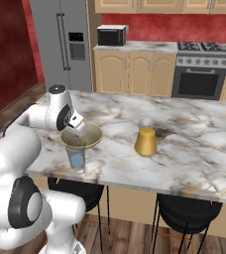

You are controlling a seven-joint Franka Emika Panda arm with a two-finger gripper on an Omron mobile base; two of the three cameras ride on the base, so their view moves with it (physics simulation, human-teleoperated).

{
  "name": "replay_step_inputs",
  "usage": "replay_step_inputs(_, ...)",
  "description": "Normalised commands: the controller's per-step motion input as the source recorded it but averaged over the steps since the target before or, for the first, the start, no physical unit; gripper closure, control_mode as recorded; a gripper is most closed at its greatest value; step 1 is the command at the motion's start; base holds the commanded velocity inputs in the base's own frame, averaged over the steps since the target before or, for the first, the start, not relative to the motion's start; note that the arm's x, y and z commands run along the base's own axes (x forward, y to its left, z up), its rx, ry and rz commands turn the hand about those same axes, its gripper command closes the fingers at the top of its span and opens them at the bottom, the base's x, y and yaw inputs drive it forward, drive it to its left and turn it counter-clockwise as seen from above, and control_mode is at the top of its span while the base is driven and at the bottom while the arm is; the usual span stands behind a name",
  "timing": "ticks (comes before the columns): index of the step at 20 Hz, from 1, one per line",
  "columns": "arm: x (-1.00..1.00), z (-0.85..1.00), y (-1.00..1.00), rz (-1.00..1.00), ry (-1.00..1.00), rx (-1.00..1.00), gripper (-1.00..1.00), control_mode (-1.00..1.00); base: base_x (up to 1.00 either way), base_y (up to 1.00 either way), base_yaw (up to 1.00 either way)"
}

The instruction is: There are two ice cubes in the ice bowl. Place both ice cubes in the glass cup.

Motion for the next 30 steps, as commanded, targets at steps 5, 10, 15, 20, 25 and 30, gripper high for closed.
replay_step_inputs(5,0.64,0.05,0.00,0.00,-0.02,0.00,-1.00,-1.00,0.00,0.00,0.00)
replay_step_inputs(10,0.86,0.00,0.00,0.01,0.00,0.00,-1.00,-1.00,0.00,0.00,0.00)
replay_step_inputs(15,0.40,-0.13,0.00,0.09,0.10,0.00,-1.00,-1.00,0.00,0.00,0.00)
replay_step_inputs(20,0.03,-0.42,0.00,0.13,0.19,-0.03,-1.00,-1.00,0.00,0.00,0.00)
replay_step_inputs(25,0.00,-0.37,0.00,0.11,0.08,-0.08,-1.00,-1.00,0.00,0.00,0.00)
replay_step_inputs(30,0.00,-0.41,0.00,0.09,0.02,-0.10,-1.00,-1.00,0.00,0.00,0.00)
